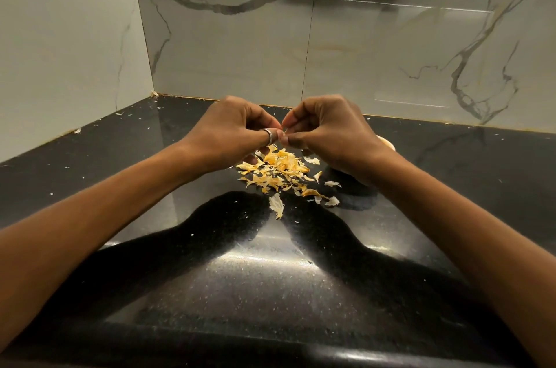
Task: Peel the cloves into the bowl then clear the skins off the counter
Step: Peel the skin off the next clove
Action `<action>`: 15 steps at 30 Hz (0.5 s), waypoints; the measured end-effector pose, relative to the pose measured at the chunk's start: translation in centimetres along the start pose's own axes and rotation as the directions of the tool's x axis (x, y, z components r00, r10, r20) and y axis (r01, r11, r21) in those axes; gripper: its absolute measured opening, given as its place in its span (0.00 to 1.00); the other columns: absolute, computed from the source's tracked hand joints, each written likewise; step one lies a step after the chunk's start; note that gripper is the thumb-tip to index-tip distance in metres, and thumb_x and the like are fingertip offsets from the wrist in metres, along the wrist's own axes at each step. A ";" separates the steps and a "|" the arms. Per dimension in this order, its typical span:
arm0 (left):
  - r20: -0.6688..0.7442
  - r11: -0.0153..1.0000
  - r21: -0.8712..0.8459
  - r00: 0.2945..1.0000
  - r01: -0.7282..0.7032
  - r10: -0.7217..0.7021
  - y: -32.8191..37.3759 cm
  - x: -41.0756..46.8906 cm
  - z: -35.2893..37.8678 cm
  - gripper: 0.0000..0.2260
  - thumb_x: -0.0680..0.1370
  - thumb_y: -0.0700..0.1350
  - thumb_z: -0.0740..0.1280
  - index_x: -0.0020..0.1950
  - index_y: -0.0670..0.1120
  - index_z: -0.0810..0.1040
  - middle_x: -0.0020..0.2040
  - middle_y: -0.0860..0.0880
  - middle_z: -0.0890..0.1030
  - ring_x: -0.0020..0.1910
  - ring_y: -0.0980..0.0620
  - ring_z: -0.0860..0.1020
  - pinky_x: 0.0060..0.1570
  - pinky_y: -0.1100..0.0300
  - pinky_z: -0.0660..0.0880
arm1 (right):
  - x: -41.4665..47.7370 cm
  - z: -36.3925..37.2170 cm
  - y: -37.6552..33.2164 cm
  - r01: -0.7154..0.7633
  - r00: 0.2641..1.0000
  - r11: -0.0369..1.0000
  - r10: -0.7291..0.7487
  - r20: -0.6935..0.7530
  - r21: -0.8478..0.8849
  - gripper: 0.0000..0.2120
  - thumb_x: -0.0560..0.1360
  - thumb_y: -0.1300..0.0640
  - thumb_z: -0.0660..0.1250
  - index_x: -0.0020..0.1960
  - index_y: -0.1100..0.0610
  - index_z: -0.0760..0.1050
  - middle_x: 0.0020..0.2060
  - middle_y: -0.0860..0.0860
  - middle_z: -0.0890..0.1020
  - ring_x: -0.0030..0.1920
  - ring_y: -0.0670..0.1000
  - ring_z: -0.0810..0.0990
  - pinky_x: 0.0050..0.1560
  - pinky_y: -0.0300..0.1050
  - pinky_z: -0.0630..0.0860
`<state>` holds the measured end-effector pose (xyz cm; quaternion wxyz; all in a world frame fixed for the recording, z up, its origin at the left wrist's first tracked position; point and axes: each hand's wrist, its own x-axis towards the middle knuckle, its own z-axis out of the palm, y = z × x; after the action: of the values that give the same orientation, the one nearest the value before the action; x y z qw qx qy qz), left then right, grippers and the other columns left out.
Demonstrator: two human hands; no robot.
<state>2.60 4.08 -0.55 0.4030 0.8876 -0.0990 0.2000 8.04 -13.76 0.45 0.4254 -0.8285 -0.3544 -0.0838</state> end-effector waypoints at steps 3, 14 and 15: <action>0.017 1.000 -0.007 1.000 0.002 -0.001 0.1 0.0 -0.1 0.06 0.78 0.40 0.72 0.53 0.42 0.84 0.40 0.46 0.84 0.36 0.56 0.83 0.33 0.64 0.79 | -0.1 -0.1 -0.2 -0.102 0.995 0.984 0.099 0.031 0.145 0.09 0.71 0.66 0.77 0.49 0.61 0.81 0.40 0.56 0.86 0.40 0.53 0.87 0.42 0.46 0.84; -0.024 0.997 -0.037 0.997 0.070 -0.071 0.2 -0.1 0.1 0.03 0.78 0.39 0.70 0.49 0.42 0.83 0.41 0.44 0.84 0.38 0.52 0.84 0.33 0.60 0.80 | -0.4 0.3 -0.5 -0.089 0.996 0.984 0.086 0.021 0.155 0.12 0.69 0.65 0.78 0.50 0.59 0.80 0.41 0.55 0.87 0.40 0.51 0.87 0.46 0.49 0.85; -0.035 0.996 -0.051 0.996 0.079 -0.081 0.2 -0.2 0.2 0.03 0.78 0.39 0.70 0.48 0.42 0.83 0.41 0.44 0.84 0.37 0.52 0.84 0.33 0.60 0.80 | -0.4 0.3 -0.5 -0.094 0.996 0.982 0.091 0.022 0.163 0.11 0.69 0.66 0.78 0.50 0.60 0.80 0.41 0.55 0.87 0.41 0.51 0.87 0.47 0.49 0.85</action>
<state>2.40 3.77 -0.58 0.4342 0.8768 -0.0610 0.1975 7.37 -13.52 0.40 0.4931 -0.8068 -0.3244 -0.0284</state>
